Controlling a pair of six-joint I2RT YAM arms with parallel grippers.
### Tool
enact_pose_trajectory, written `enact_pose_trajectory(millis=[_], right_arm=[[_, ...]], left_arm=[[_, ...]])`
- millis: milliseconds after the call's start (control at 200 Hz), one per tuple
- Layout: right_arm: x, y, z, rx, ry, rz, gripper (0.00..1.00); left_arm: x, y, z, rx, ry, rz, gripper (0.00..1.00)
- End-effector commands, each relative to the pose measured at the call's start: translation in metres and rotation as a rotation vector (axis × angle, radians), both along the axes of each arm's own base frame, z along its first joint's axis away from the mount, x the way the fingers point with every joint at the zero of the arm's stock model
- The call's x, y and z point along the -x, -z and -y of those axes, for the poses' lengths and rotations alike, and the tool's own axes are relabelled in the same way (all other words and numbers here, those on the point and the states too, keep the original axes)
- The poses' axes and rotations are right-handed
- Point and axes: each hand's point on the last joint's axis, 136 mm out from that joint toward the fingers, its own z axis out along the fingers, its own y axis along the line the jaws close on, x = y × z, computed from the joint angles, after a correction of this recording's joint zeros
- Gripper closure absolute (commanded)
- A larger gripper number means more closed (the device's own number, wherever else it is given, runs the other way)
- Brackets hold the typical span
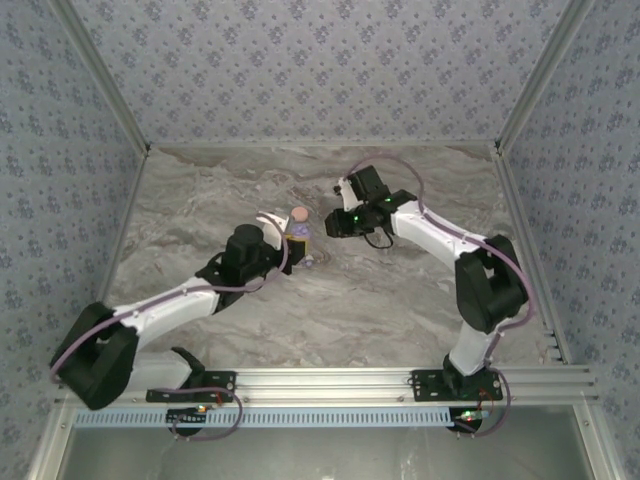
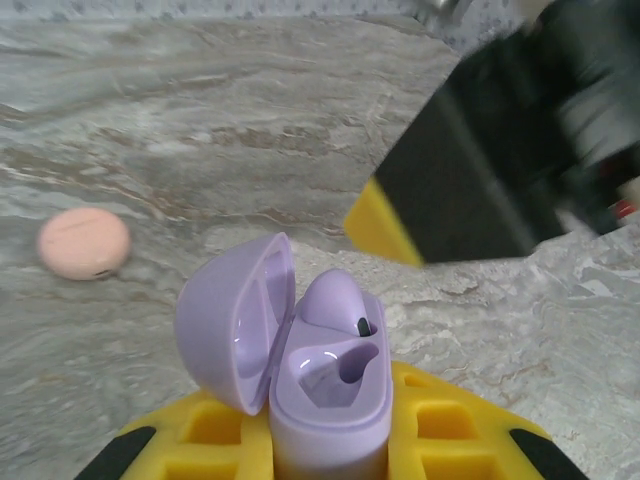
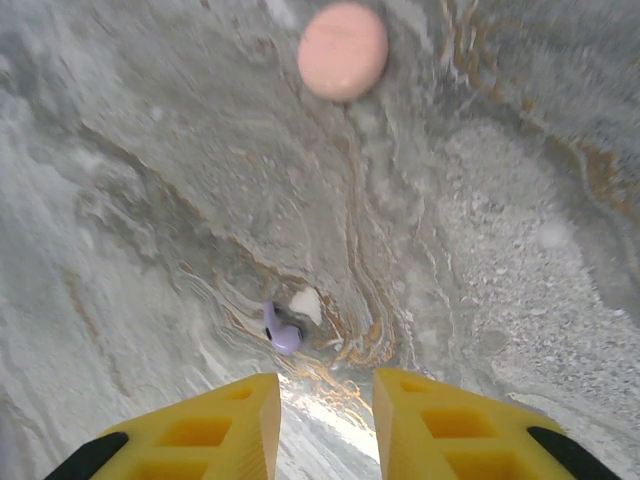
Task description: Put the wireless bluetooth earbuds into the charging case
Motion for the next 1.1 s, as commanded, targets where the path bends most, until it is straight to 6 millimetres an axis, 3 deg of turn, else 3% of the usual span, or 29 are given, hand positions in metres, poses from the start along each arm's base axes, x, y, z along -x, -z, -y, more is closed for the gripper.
enact_pose_trajectory(millis=[0, 185, 345, 550, 810, 1094], right_arm=[[0.009, 0.013, -0.013, 0.012, -0.066, -0.066, 0.66], [0.019, 0.031, -0.045, -0.034, -0.147, -0.151, 0.69], [0.018, 0.048, -0.06, 0.005, -0.165, -0.169, 0.68], [0.009, 0.071, -0.072, 0.078, -0.184, -0.186, 0.69], [0.011, 0.104, -0.073, 0.203, -0.205, -0.245, 0.71], [0.029, 0.112, -0.084, 0.221, -0.319, -0.28, 0.71]], left_arm=[[0.008, -0.001, -0.024, -0.092, -0.063, 0.001, 0.9], [0.022, -0.021, -0.048, -0.108, -0.112, 0.024, 0.9], [0.027, -0.03, -0.058, -0.11, -0.136, 0.039, 0.89], [0.029, -0.033, -0.062, -0.106, -0.148, 0.042, 0.89], [0.03, -0.034, -0.066, -0.103, -0.161, 0.046, 0.89], [0.03, -0.032, -0.066, -0.101, -0.164, 0.04, 0.89]])
